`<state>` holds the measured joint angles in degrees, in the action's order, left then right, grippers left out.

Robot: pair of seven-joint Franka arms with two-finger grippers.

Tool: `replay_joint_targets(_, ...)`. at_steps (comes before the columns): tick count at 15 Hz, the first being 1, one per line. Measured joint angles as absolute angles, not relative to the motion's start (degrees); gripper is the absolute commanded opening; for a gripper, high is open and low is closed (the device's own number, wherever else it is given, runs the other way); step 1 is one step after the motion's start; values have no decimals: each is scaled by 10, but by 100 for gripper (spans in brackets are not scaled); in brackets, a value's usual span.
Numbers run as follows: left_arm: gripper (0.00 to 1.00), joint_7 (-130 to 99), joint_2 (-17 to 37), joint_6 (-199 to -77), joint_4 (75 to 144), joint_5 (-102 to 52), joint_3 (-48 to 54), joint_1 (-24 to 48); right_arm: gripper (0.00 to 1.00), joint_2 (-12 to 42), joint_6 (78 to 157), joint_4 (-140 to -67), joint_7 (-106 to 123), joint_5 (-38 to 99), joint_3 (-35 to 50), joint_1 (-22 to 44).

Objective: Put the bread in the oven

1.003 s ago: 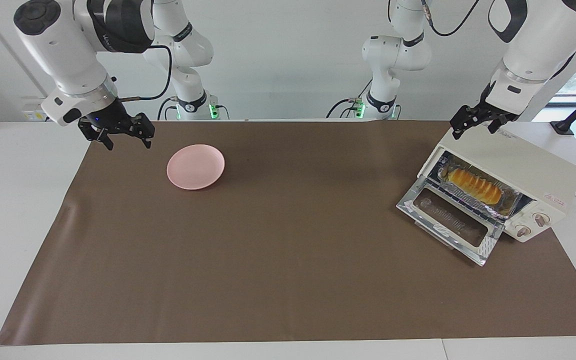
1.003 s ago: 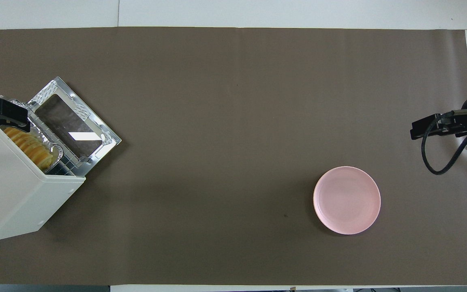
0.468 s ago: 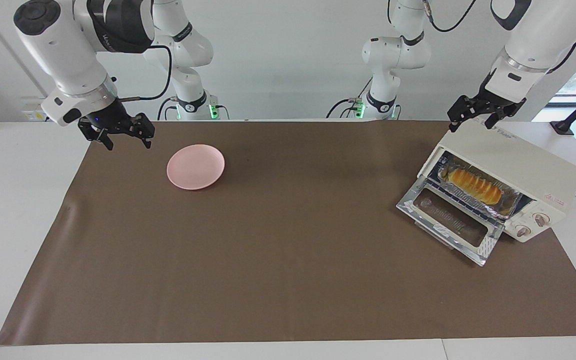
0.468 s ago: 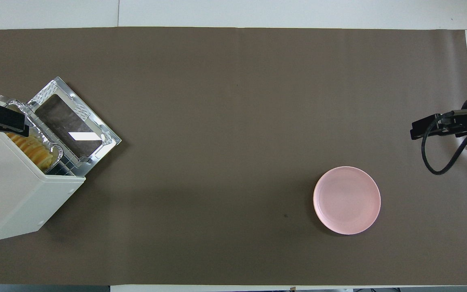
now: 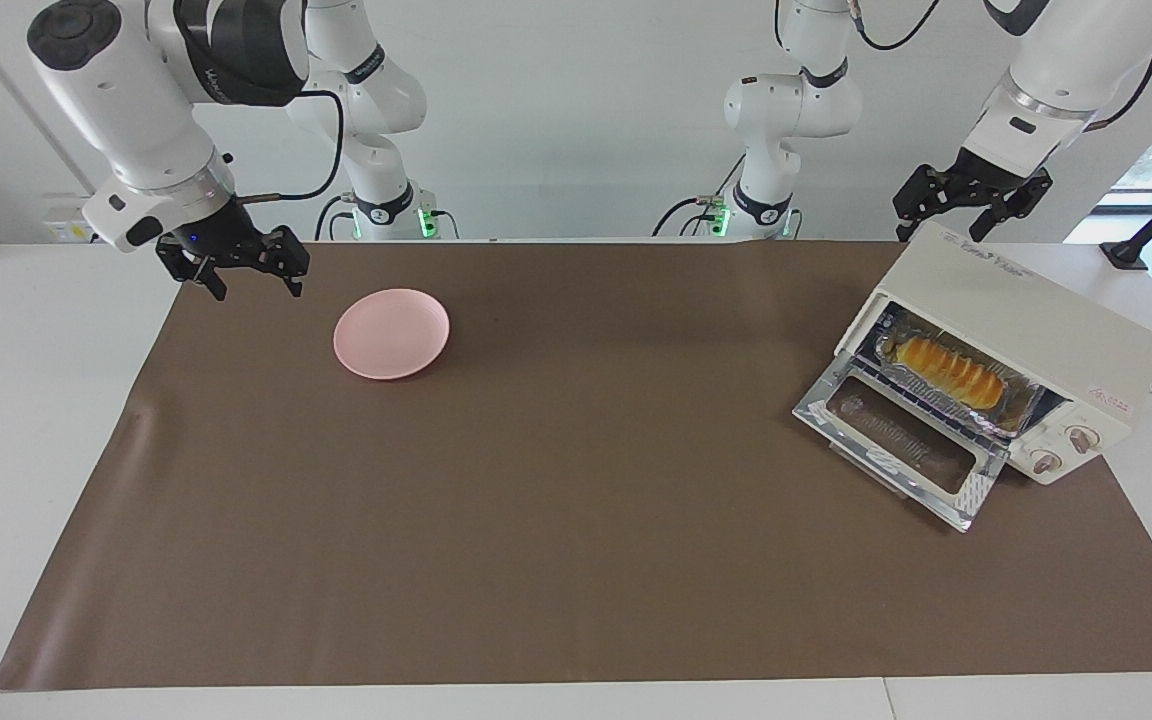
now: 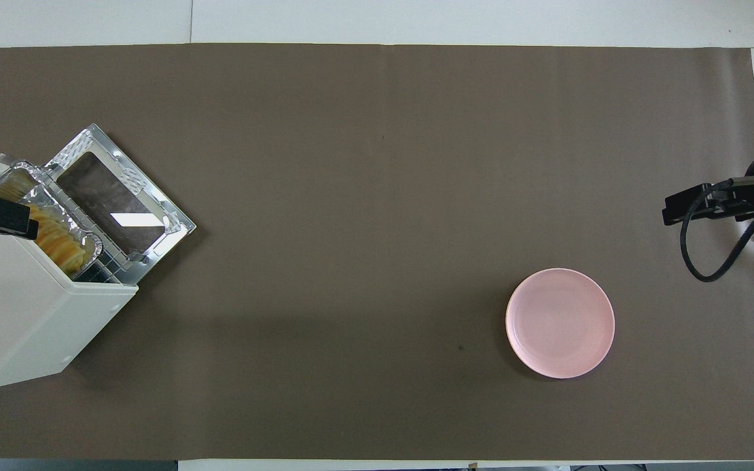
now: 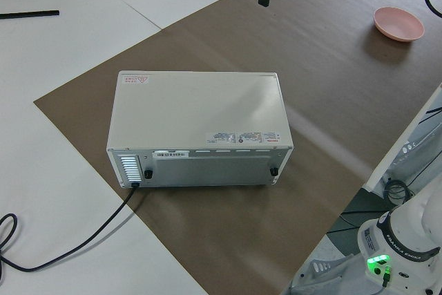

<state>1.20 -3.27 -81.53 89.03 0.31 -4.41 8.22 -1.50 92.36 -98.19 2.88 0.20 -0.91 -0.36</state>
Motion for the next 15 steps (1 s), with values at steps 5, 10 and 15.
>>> replay_joint_targets(5,100,13,-30,-835,904,-1,-41,82,100,-15,924,-982,29,2,-9,-4)
replay_joint_targets(10,100,13,-27,-851,919,-1,-34,82,100,-15,924,-982,29,2,-9,-4)
replay_joint_targets(15,100,13,-27,-861,919,-1,-33,82,100,-15,924,-982,29,2,-9,-4)
